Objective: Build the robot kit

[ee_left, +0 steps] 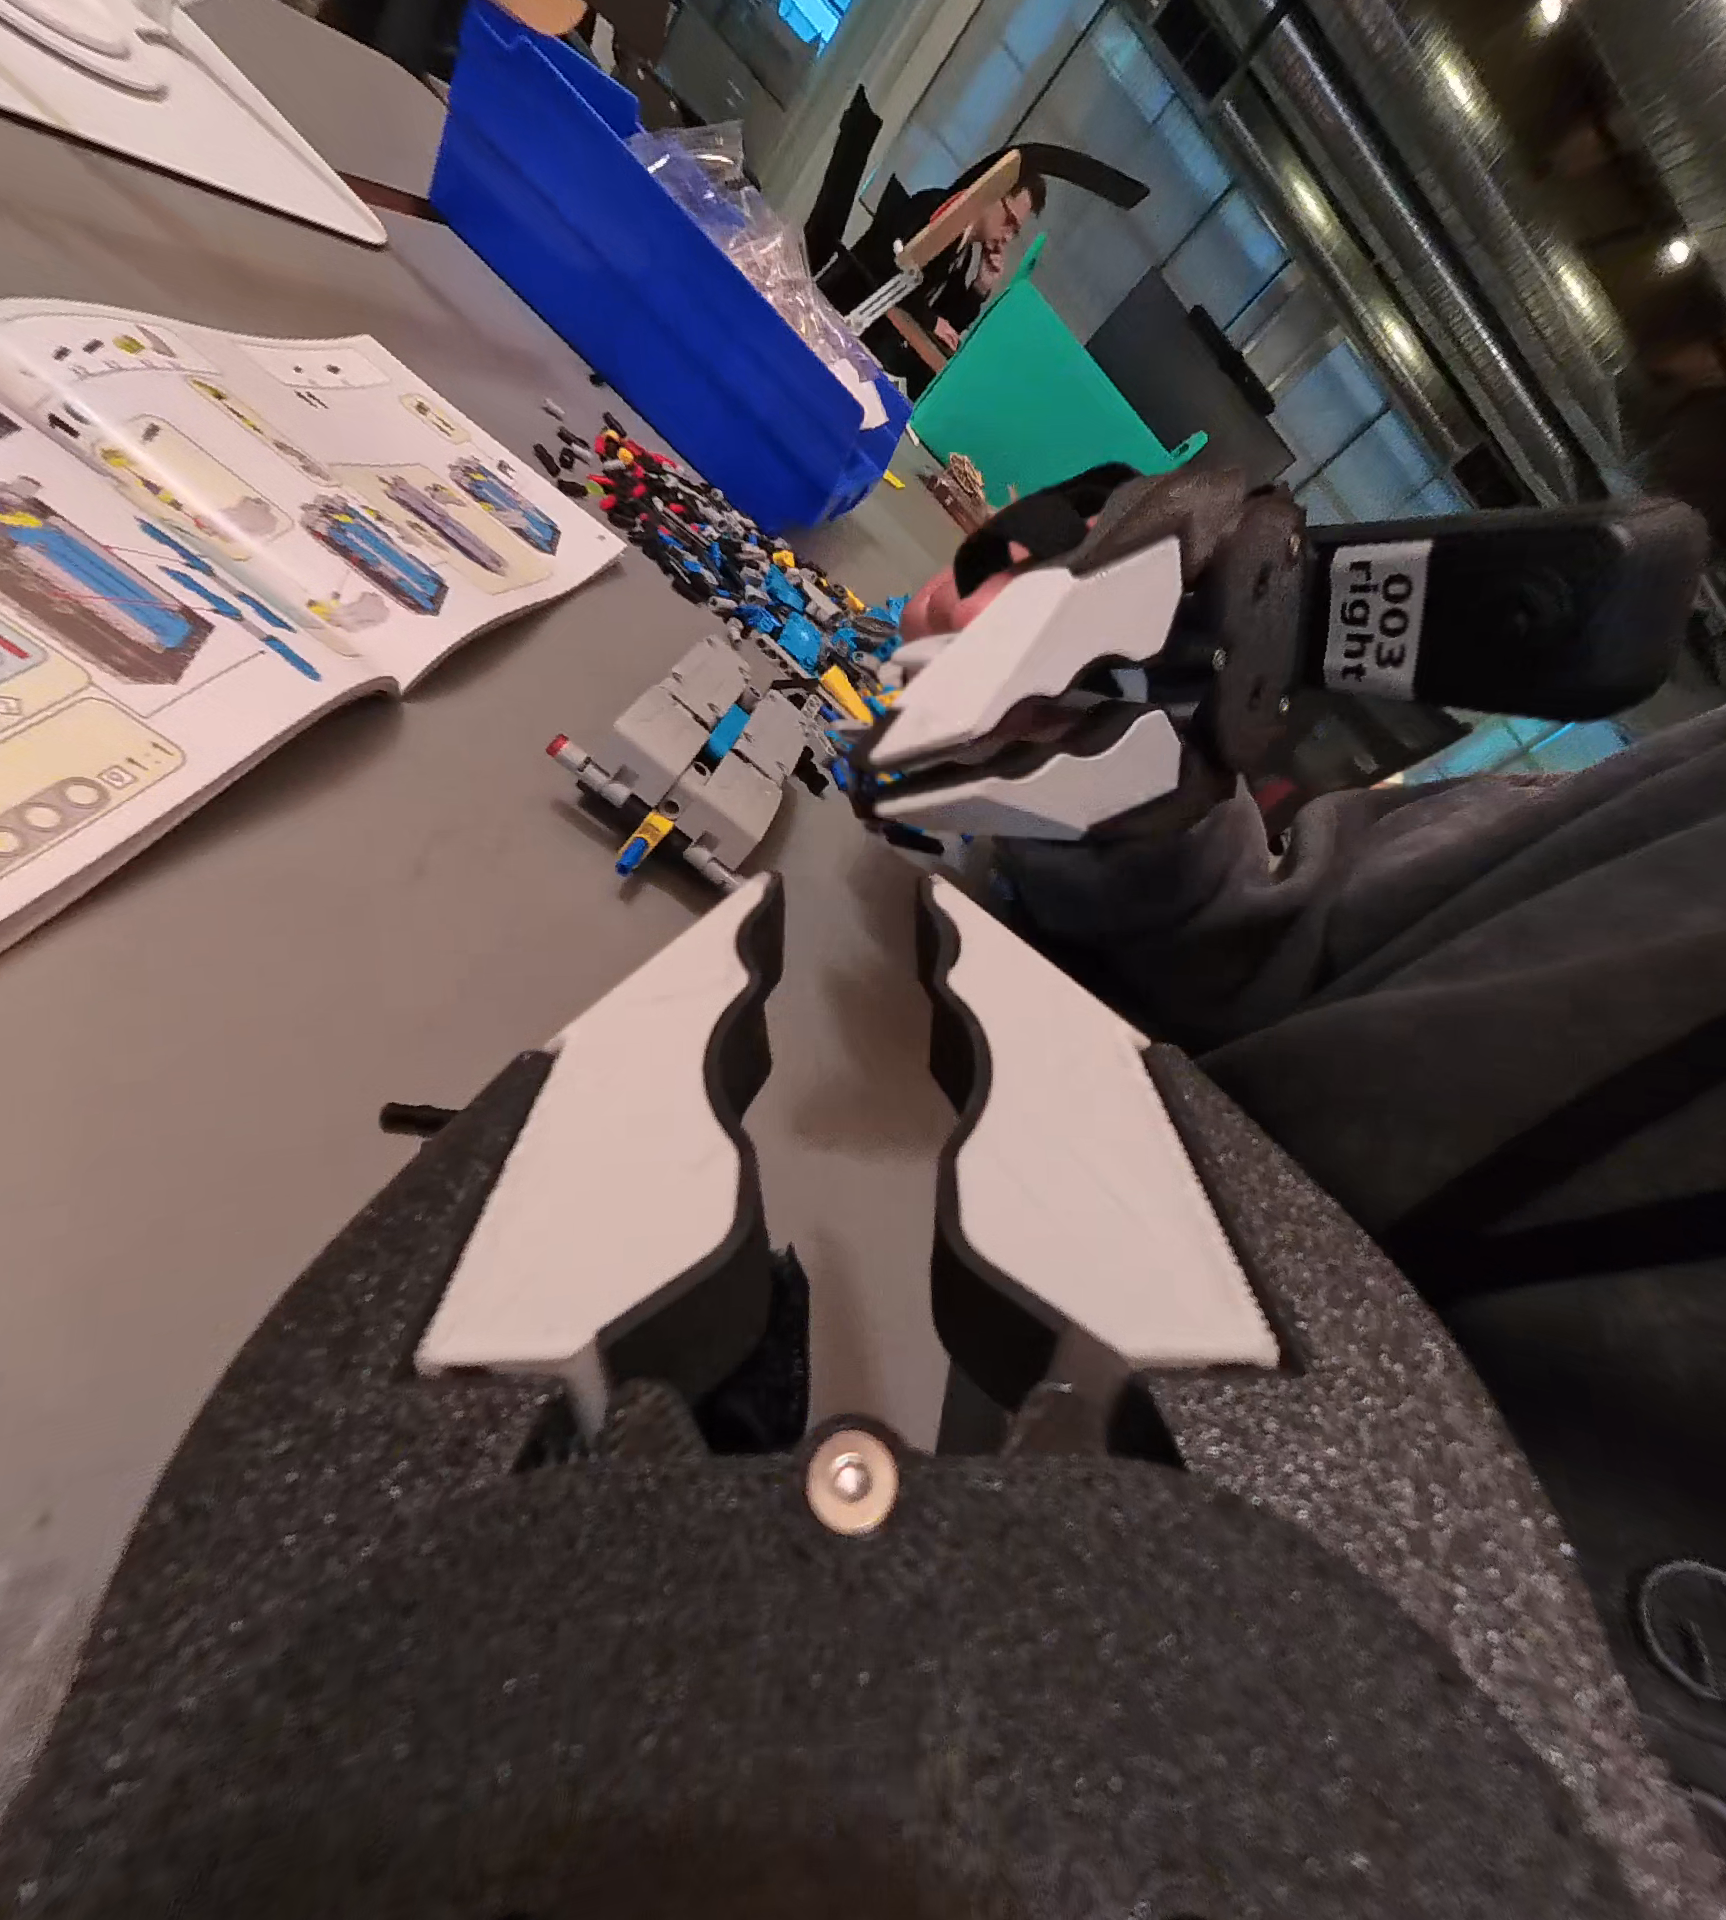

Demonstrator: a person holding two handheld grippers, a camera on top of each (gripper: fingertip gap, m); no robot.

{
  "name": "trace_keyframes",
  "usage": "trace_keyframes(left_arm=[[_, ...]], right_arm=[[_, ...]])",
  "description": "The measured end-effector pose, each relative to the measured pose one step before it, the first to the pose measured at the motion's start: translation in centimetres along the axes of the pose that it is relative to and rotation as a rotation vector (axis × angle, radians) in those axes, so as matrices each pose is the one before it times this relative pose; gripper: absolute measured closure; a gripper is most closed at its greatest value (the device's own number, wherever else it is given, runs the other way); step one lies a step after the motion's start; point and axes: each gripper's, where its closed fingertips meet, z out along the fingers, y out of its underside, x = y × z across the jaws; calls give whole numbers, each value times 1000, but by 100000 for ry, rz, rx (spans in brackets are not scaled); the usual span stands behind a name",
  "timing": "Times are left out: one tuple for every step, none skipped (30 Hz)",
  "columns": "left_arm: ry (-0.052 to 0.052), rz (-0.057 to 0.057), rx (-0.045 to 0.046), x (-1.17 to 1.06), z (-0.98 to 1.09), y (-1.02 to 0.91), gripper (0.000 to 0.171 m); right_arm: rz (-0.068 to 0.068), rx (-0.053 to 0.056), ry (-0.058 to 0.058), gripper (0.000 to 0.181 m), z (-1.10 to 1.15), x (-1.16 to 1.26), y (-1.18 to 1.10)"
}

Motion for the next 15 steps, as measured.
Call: trace_keyframes(left_arm=[[344, 689, -939, 97, 109, 158, 147], [-11, 593, -531, 73, 84, 99, 147], [270, 298, 69, 89, 48, 4, 148], [926, -83, 212, 179, 28, -22, 149], [901, -135, -110, 130, 43, 42, 152], [484, 27, -160, 71, 31, 46, 153], [517, -8, -114, 84, 33, 32, 154], [634, 442, -300, 111, 35, 66, 157], [1319, 1045, -750, 262, 45, 153, 166], [-168, 1663, -1087, 92, 69, 193, 168], [-1012, 2496, -675, -26, 22, 82, 168], [-537, 1296, -1423, -2, -2, 141, 168], [-1919, 1387, -1540, -298, -73, 129, 168], [-5487, 3589, -1685, -864, -209, 167, 168], [-7219, 5902, -2618, -1164, -287, 312, 168]], right_arm=[[2184, 3156, -1494, 178, 108, -295, -577], [984, 1974, -1208, 178, 34, -229, -382], [88, 394, -1034, 178, 29, -214, -195], [-283, 17, -43, 178, 54, -85, -116], [22, 878, -872, 178, 50, -230, -204], [590, 916, -2560, 178, 75, -490, -212], [-97, -129, -663, 178, 133, -202, 8], [-60, -203, -1099, 178, 117, -264, 40], [722, 247, -817, 178, 76, -174, 4], [608, 10, -898, 178, 37, -140, 80], [213, 509, 56, 178, -36, 20, 38], [785, 673, 37, 177, -8, 17, -10], [1529, 655, 5, 178, 10, 39, 20], [1690, 1075, 1077, 179, -93, 280, 13], [1969, 490, 2378, 174, -266, 617, 149]])
